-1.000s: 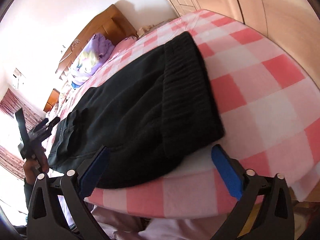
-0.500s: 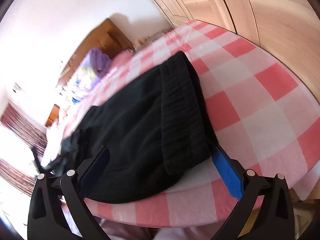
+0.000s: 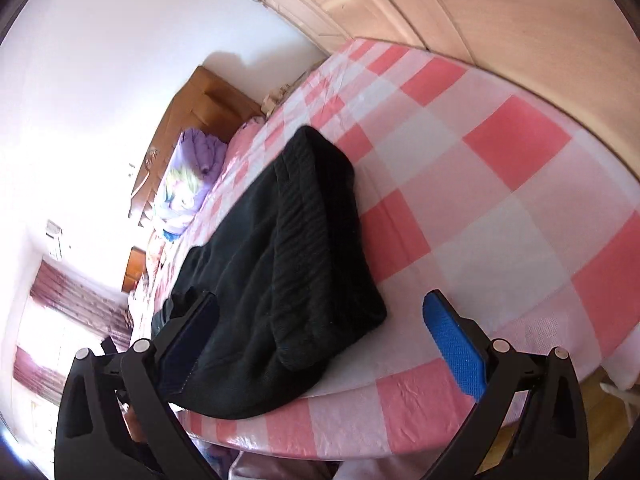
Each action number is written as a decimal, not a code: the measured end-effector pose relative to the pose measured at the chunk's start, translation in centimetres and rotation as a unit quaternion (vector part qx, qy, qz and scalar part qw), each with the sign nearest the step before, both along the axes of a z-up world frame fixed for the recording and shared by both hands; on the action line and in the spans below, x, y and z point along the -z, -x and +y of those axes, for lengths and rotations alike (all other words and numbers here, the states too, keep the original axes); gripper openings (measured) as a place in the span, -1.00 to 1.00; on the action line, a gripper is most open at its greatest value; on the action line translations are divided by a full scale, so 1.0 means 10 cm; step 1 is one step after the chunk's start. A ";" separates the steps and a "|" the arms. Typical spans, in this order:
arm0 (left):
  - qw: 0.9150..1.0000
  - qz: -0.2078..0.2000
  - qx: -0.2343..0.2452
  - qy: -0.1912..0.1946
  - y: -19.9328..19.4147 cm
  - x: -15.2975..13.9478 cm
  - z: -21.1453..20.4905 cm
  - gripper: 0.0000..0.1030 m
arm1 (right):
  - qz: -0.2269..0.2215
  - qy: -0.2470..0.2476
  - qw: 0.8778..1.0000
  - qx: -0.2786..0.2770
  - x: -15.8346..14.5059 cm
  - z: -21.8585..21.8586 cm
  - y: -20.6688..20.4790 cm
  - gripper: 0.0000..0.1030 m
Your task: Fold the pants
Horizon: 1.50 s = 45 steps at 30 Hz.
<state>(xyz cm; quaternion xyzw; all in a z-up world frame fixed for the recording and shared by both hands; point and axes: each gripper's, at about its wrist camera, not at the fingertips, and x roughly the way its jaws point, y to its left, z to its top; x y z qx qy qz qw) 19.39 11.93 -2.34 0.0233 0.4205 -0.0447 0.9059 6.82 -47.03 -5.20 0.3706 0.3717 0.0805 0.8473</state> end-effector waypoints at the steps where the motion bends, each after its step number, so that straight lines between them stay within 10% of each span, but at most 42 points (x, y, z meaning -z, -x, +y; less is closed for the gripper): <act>1: 1.000 0.001 0.000 0.000 0.00 0.00 0.00 0.97 | 0.001 0.005 1.000 -0.005 0.00 0.05 -0.03 0.92; 14: 1.000 -0.002 0.001 0.004 -0.02 -0.01 0.01 0.97 | 0.068 0.142 0.984 -0.083 -0.10 0.54 -0.22 0.92; 21: 1.000 -0.003 0.004 0.006 -0.01 0.00 0.02 0.97 | -0.029 -0.118 0.992 -0.036 0.00 0.10 -0.17 0.92; 31: 1.000 -0.005 0.003 0.007 -0.03 0.01 0.02 0.97 | 0.072 0.046 0.993 -0.083 -0.04 0.48 -0.15 0.64; 38: 1.000 -0.009 0.002 0.009 -0.04 0.01 0.03 0.97 | 0.053 -0.009 0.997 -0.060 0.00 0.48 -0.17 0.85; 42: 1.000 -0.007 0.004 0.009 -0.03 0.02 0.04 0.97 | -0.031 -0.101 0.994 0.010 0.06 0.34 -0.23 0.85; 45: 1.000 -0.006 0.006 0.009 -0.03 0.02 0.04 0.97 | -0.016 -0.038 0.999 0.012 0.07 0.44 -0.20 0.41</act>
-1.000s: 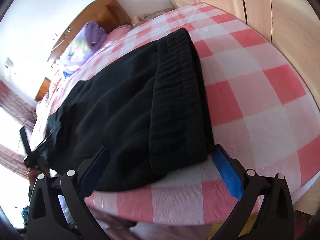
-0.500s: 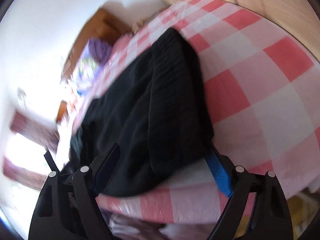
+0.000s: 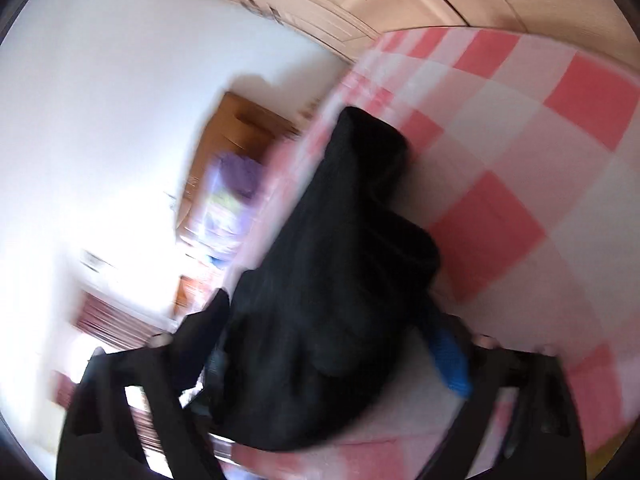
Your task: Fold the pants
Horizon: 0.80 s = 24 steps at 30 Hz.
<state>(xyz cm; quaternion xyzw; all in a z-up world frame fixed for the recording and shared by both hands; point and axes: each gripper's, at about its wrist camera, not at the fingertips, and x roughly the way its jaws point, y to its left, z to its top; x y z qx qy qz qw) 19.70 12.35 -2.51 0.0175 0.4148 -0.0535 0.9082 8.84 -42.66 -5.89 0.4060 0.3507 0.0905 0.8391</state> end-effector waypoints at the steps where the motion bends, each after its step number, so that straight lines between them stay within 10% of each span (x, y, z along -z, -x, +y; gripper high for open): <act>1: 1.000 -0.001 0.000 0.000 0.00 0.00 0.00 0.97 | 0.018 0.046 0.999 -0.013 -0.02 0.09 -0.02 0.44; 4: 1.000 0.010 -0.007 0.003 0.01 -0.04 0.00 0.97 | 0.033 0.107 0.994 -0.013 -0.10 0.23 -0.05 0.39; 7: 1.000 -0.020 -0.006 0.020 0.14 -0.31 -0.05 0.95 | 0.000 0.061 0.998 0.007 -0.04 0.16 0.03 0.00; 10: 0.992 -0.059 0.075 0.085 0.34 -0.87 -0.36 0.97 | -0.052 0.093 0.994 0.026 -0.12 0.25 0.25 -0.21; 16: 0.923 0.099 0.296 0.224 -0.07 -1.23 -1.76 0.97 | -0.128 0.327 0.936 0.030 -0.48 1.00 0.48 -0.36; 20: 0.896 0.198 0.373 0.138 -0.39 -1.19 -3.04 0.97 | -0.137 0.402 0.905 0.032 -0.47 1.27 0.45 -0.36; 24: 0.870 0.272 0.410 -0.029 -0.39 -0.88 -4.14 0.97 | -0.139 0.433 0.890 0.034 -0.44 1.35 0.36 -0.36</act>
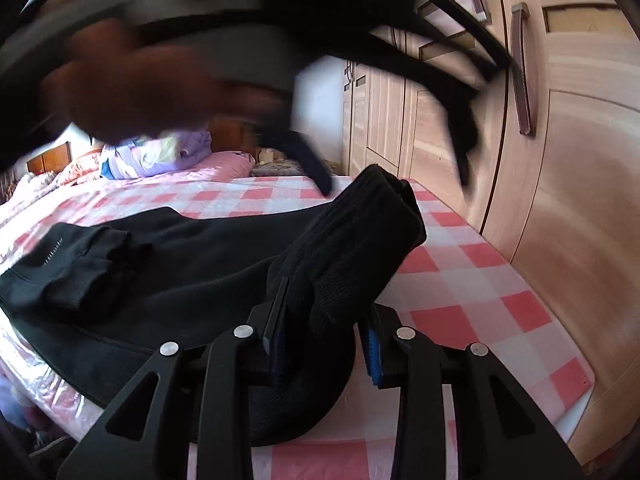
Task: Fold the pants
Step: 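Grasp the pants' end with the left gripper, lift and fold it over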
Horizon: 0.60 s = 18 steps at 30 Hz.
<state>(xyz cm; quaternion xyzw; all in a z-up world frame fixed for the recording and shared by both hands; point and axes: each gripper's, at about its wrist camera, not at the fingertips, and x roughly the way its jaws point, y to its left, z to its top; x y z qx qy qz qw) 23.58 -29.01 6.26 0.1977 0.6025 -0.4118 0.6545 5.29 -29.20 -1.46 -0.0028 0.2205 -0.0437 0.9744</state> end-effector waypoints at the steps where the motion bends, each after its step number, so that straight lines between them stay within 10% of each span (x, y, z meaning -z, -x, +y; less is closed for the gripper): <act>1: 0.996 -0.024 0.035 -0.078 0.08 0.17 -0.25 0.97 | 0.000 0.002 1.000 0.000 0.03 -0.01 0.01 -0.36; 5: 0.944 -0.123 0.101 -0.290 0.28 0.76 -0.55 0.95 | 0.005 0.003 1.000 0.002 0.04 -0.11 0.11 -0.35; 7: 0.924 -0.136 0.115 -0.338 0.30 0.94 -0.55 0.91 | 0.013 0.007 1.000 0.000 0.05 -0.09 0.12 -0.22; 10: 0.904 -0.165 0.136 -0.371 0.38 1.04 -0.49 0.25 | 0.018 0.003 1.000 -0.005 0.02 -0.08 0.17 0.16; 12: 0.904 -0.179 0.150 -0.359 0.46 1.00 -0.45 -0.22 | 0.003 -0.001 1.000 -0.028 0.00 -0.07 0.31 0.92; 18: 0.926 -0.202 0.114 -0.296 0.42 0.51 -0.11 -0.41 | 0.041 -0.127 0.991 -0.027 0.24 -0.33 0.54 0.91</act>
